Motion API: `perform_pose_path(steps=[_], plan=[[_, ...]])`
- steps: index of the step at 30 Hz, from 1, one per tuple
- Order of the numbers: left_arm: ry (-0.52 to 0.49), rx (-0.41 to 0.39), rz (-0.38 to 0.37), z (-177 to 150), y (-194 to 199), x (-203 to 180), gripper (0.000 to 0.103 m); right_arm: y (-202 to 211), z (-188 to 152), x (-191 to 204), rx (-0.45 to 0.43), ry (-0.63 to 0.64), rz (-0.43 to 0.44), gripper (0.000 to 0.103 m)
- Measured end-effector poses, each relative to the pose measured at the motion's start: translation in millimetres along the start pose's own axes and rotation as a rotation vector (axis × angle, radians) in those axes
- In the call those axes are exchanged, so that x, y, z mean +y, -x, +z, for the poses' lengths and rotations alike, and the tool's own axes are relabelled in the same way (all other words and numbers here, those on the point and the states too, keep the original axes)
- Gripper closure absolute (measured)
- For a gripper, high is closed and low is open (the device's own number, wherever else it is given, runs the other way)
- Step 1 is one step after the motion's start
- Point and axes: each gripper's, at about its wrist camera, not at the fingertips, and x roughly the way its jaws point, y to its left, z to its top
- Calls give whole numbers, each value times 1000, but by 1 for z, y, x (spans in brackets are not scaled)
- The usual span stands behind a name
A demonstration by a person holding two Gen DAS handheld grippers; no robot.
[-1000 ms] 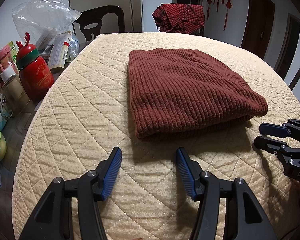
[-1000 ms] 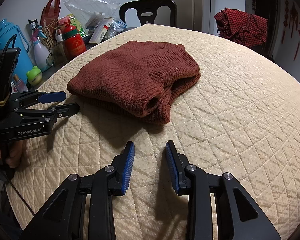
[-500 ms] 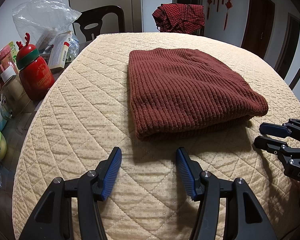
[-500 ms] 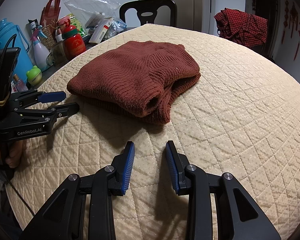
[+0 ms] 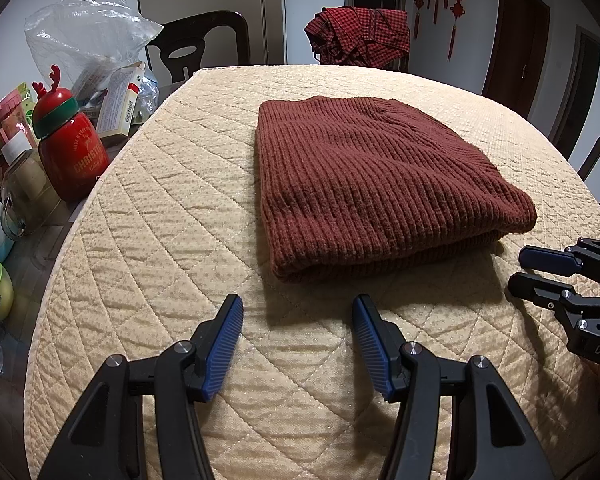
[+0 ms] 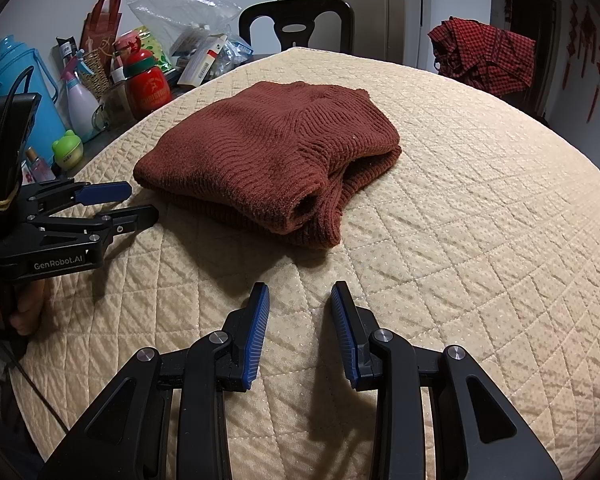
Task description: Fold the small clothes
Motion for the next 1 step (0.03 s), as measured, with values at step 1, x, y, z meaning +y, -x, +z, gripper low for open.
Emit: perform_pose_path(steps=[1], plan=[[0,0,0,0,0,0,43,0,0,0,0,1,-2,70]])
